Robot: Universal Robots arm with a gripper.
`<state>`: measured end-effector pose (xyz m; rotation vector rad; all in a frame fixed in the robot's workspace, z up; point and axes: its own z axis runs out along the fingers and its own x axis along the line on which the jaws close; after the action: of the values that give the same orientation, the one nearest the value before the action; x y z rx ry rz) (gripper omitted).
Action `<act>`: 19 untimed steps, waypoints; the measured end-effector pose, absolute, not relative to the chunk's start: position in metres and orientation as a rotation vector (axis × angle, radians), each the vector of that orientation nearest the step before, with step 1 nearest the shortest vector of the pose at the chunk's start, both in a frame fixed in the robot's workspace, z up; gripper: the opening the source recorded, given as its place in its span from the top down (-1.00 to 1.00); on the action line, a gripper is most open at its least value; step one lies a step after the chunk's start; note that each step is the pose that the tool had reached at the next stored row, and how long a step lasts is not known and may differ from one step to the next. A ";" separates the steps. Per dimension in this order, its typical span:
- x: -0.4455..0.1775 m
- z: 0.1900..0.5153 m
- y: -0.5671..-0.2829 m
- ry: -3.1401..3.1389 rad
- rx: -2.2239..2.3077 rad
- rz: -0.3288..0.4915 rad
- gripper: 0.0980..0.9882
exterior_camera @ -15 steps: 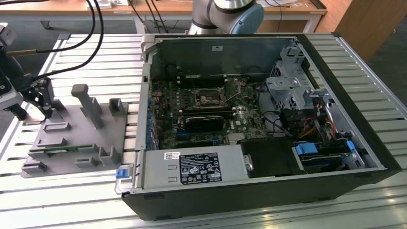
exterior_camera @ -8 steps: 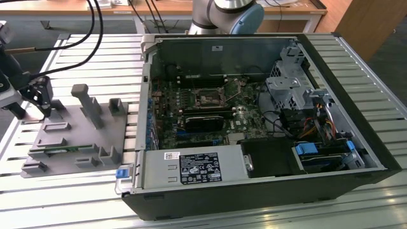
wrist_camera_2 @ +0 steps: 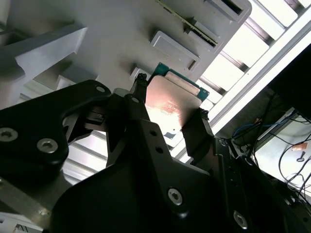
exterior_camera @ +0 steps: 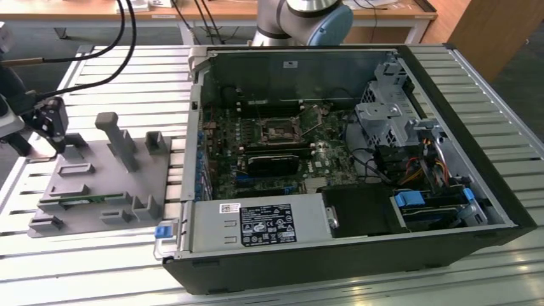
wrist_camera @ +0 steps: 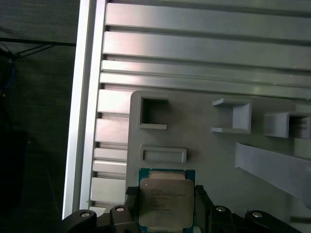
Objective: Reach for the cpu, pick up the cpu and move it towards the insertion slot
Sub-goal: 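Pick up the cpu and move it towards the insertion slot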
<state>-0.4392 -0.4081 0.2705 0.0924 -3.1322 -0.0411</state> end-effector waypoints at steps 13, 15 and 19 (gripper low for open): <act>-0.439 0.281 -0.408 -3.132 0.092 -0.039 0.00; -0.439 0.282 -0.408 -3.132 0.092 -0.038 0.00; -0.439 0.285 -0.408 -3.132 0.092 -0.037 0.00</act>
<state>-0.4392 -0.4081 0.2846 0.0924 -3.1322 -0.0375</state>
